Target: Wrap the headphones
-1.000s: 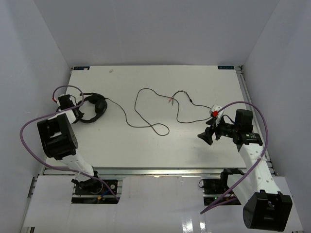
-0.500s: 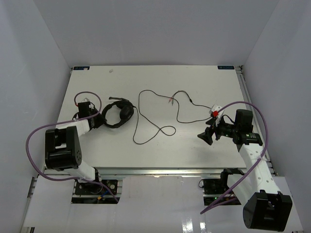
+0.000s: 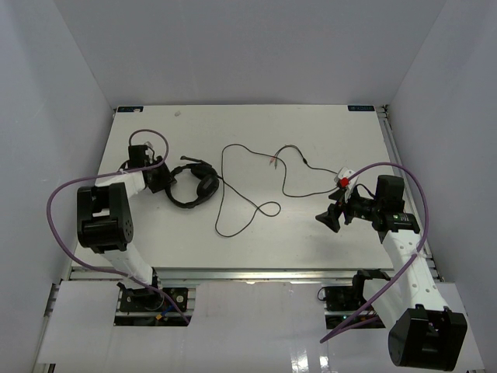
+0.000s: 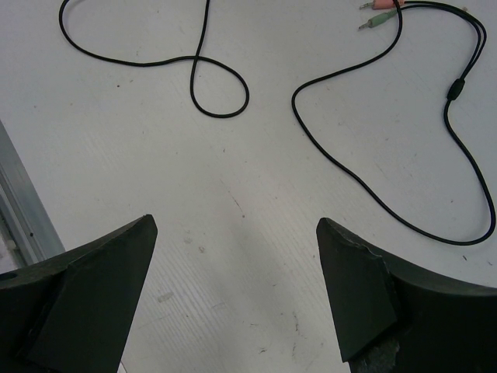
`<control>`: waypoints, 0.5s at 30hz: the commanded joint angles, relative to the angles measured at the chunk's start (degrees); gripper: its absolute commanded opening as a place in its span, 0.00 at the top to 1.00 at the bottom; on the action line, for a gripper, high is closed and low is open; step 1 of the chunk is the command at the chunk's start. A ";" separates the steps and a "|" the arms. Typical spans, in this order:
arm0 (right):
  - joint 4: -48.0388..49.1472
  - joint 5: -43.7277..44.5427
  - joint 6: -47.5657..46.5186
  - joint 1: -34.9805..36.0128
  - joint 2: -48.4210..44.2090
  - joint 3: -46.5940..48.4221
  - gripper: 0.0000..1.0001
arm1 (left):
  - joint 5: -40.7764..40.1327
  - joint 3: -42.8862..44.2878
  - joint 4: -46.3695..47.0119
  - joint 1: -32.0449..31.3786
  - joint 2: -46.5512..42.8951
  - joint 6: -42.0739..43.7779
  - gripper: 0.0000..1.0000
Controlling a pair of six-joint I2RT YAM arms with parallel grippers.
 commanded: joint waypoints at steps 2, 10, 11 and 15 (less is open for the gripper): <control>-0.26 -1.14 0.02 -0.11 -0.70 1.91 0.10 | -1.75 3.70 -12.62 -0.32 10.21 11.58 0.48; -0.27 -1.70 0.10 -0.11 -0.26 1.99 0.10 | -5.80 0.88 -14.11 -3.57 9.18 17.26 0.52; -0.29 -1.75 0.10 -0.11 -0.23 2.02 0.10 | -7.05 0.54 -14.21 -4.20 9.27 17.48 0.52; -0.29 -1.76 0.10 -0.11 -0.30 1.95 0.10 | -11.19 0.11 -14.42 -6.05 9.88 17.66 0.52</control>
